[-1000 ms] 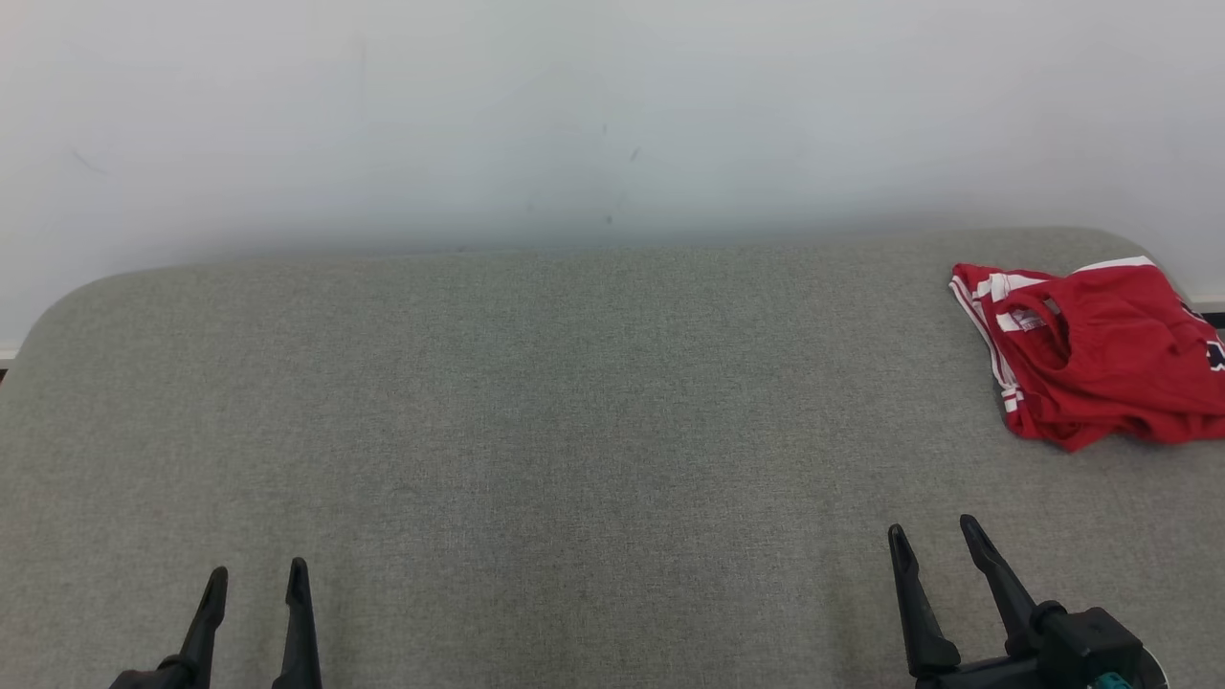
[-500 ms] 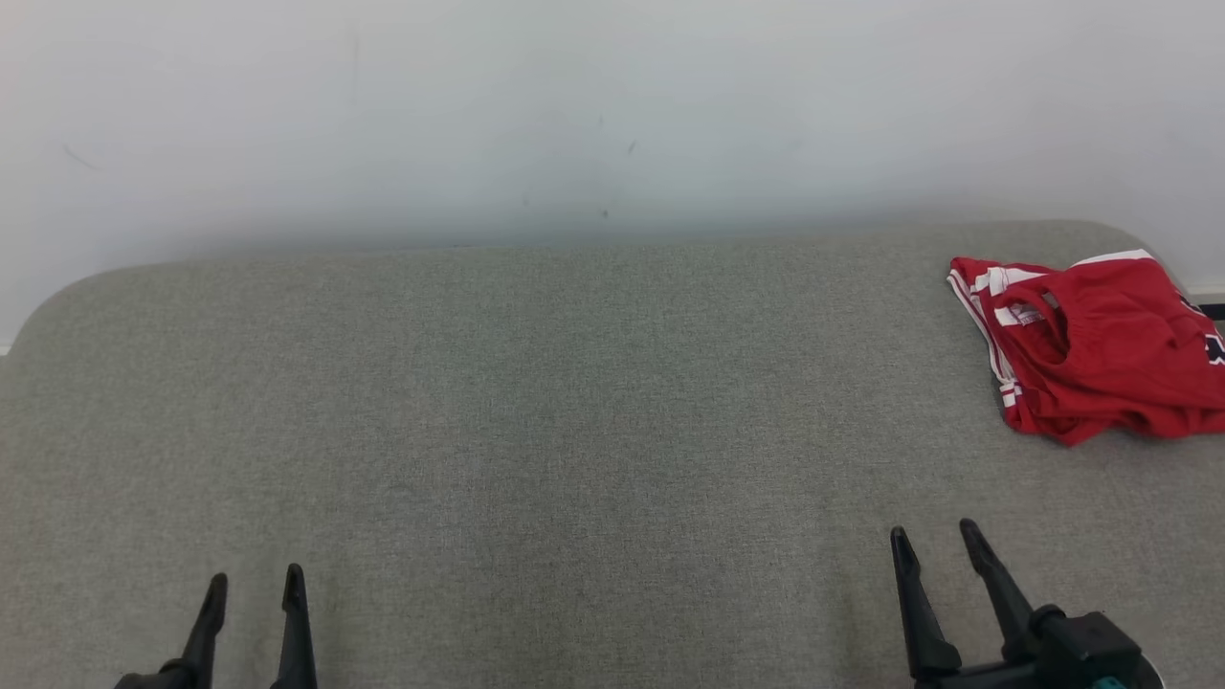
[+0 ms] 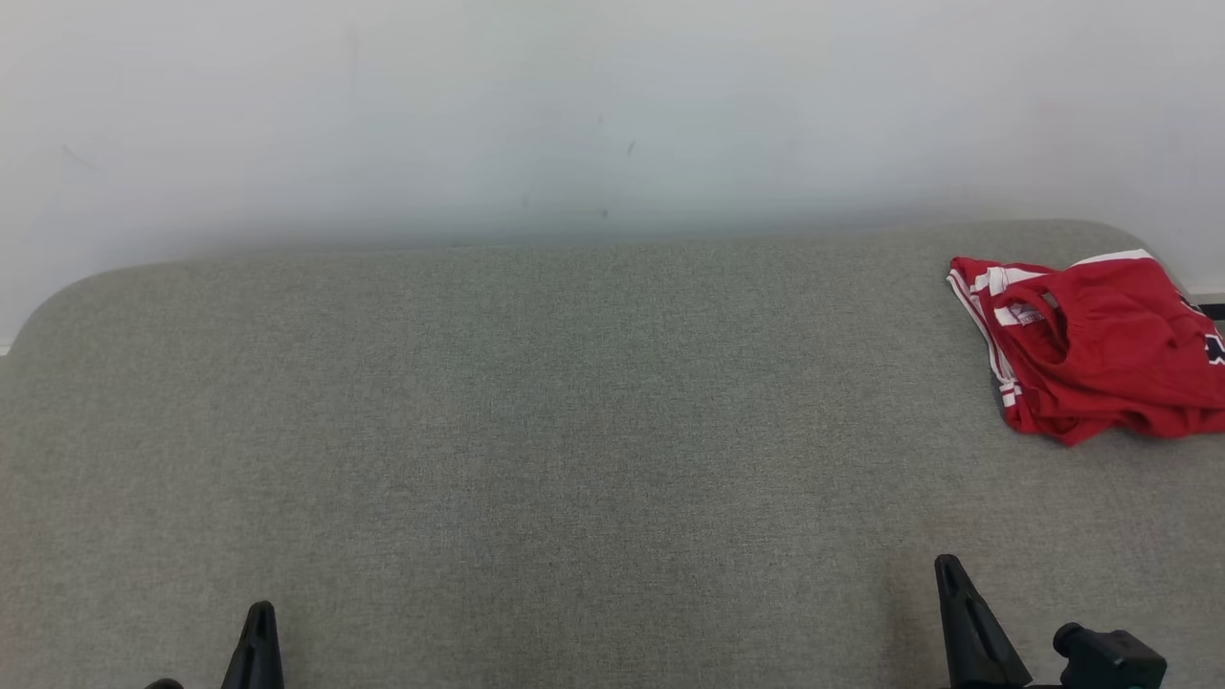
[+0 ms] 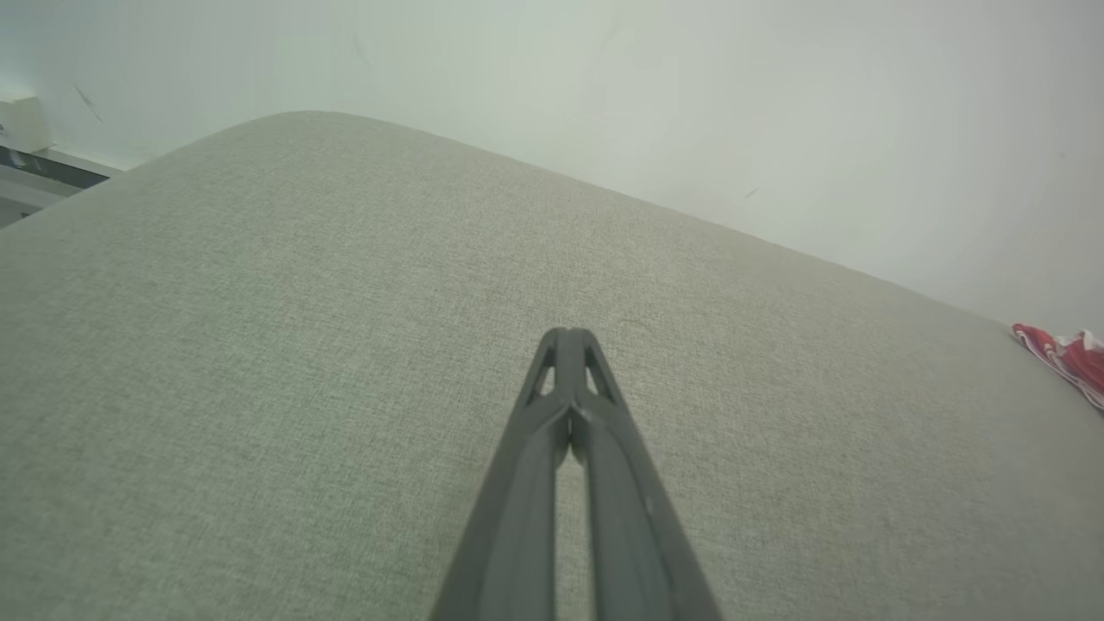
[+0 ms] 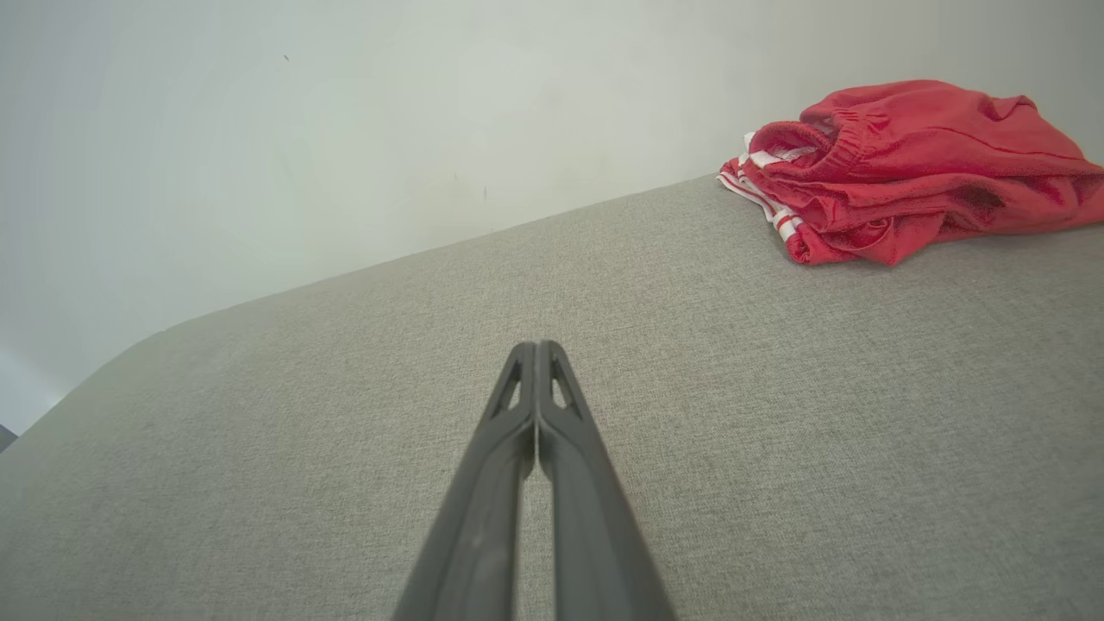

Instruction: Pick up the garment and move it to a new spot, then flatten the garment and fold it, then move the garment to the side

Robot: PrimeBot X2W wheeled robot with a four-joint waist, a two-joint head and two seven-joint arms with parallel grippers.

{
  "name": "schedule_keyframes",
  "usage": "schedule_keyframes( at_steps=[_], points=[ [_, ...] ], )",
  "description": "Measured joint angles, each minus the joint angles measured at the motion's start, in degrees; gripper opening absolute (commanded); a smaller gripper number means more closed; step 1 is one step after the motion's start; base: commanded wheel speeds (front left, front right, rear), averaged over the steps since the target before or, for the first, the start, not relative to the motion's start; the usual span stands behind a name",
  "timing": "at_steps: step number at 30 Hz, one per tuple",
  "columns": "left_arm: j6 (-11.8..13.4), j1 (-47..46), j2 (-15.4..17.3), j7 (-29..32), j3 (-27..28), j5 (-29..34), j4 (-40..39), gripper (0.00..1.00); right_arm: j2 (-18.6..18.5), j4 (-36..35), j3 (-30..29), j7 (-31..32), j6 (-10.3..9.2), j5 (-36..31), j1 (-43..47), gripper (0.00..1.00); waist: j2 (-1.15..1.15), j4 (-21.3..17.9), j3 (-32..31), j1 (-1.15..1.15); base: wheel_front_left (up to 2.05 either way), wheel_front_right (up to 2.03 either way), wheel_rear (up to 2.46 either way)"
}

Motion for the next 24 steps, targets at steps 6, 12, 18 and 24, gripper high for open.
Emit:
schedule_keyframes(
  at_steps=[6, 12, 18, 24],
  points=[
    [-0.22, -0.65, 0.01, 1.43, -0.15, -6.33, -0.08, 0.00, 0.00, 0.04, -0.56, 1.43, 0.00, 6.26, -0.43, 0.00, 0.00, -0.01, 0.01, 0.00, 0.00, 0.00, 0.00],
    [-0.42, -1.07, 0.02, 2.80, -0.23, -12.07, -0.11, 0.00, 0.00, 0.04, -1.18, 2.53, 0.00, 12.18, -1.32, 0.00, 0.00, -0.01, 0.02, 0.00, 0.00, 0.00, 0.00],
    [-0.45, -1.79, 0.03, 4.13, -0.26, -17.85, -0.15, 0.00, 0.00, 0.05, -1.77, 3.89, 0.00, 17.60, -1.71, 0.00, 0.00, -0.02, 0.03, 0.00, 0.00, 0.00, 0.00],
    [-0.51, -2.14, 0.04, 5.48, -0.32, -22.71, -0.16, 0.00, 0.01, 0.08, -2.34, 4.99, 0.00, 22.71, -2.45, 0.00, 0.00, -0.02, 0.04, 0.00, 0.00, 0.00, 0.00]
  ],
)
